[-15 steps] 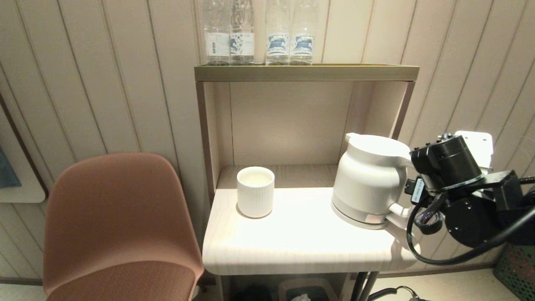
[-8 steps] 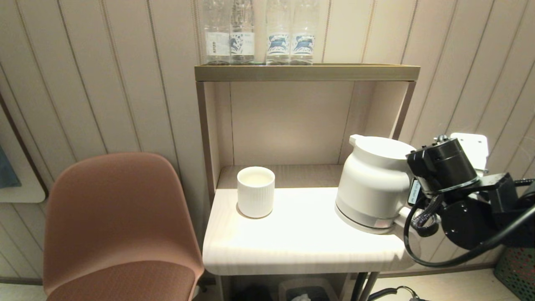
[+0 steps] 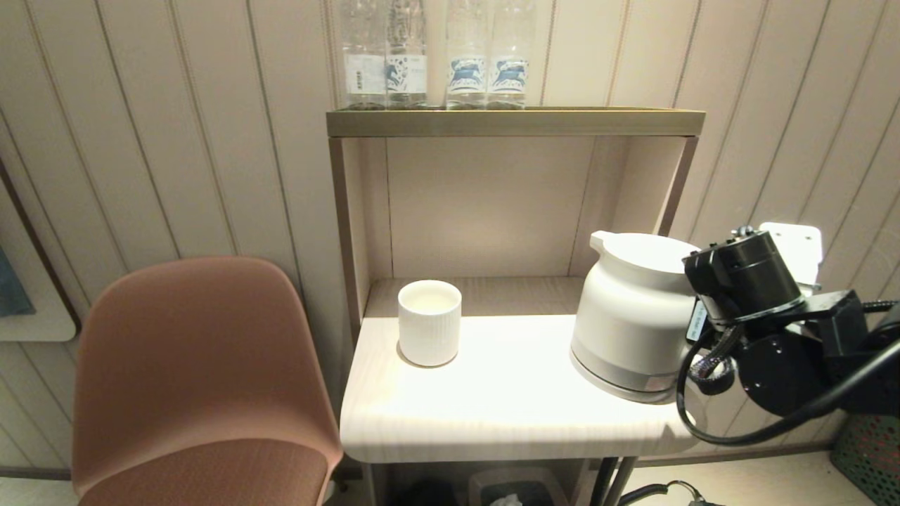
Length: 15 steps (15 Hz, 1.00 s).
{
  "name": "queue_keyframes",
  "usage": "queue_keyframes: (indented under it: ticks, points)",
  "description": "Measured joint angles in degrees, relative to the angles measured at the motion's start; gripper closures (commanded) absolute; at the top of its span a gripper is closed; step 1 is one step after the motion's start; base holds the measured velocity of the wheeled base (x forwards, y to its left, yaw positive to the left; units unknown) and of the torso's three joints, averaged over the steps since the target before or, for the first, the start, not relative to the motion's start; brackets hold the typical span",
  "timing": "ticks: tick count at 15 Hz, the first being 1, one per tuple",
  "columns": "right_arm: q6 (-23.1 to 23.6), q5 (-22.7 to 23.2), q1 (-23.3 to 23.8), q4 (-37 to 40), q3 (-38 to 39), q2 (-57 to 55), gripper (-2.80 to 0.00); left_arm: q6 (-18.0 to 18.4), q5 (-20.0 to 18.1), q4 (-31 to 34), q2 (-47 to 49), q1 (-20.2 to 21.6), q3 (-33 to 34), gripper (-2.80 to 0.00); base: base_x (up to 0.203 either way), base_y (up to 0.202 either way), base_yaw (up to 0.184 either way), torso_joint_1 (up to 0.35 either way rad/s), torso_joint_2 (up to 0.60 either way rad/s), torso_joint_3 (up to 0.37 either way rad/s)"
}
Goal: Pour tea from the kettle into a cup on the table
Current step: Pick up the kettle
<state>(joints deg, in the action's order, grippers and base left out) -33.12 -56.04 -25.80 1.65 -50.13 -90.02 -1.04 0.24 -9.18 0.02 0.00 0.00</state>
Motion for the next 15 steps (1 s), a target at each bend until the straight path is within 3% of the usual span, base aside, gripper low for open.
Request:
queue_keyframes:
  ticks: [8, 15]
  points:
    - [2.38, 0.31, -0.87, -9.74, -0.25, -3.6, 0.0, 0.0, -0.02, -0.02, 0.0, 0.0, 0.0, 0.0, 0.0, 0.0, 0.0, 0.0, 0.0, 0.0]
    - [3.47, 0.47, -0.83, -10.09, -2.4, -4.06, 0.0, 0.02, -0.02, 0.0, 0.0, 0.0, 0.0, 0.0, 0.0, 0.0, 0.0, 0.0, 0.0, 0.0]
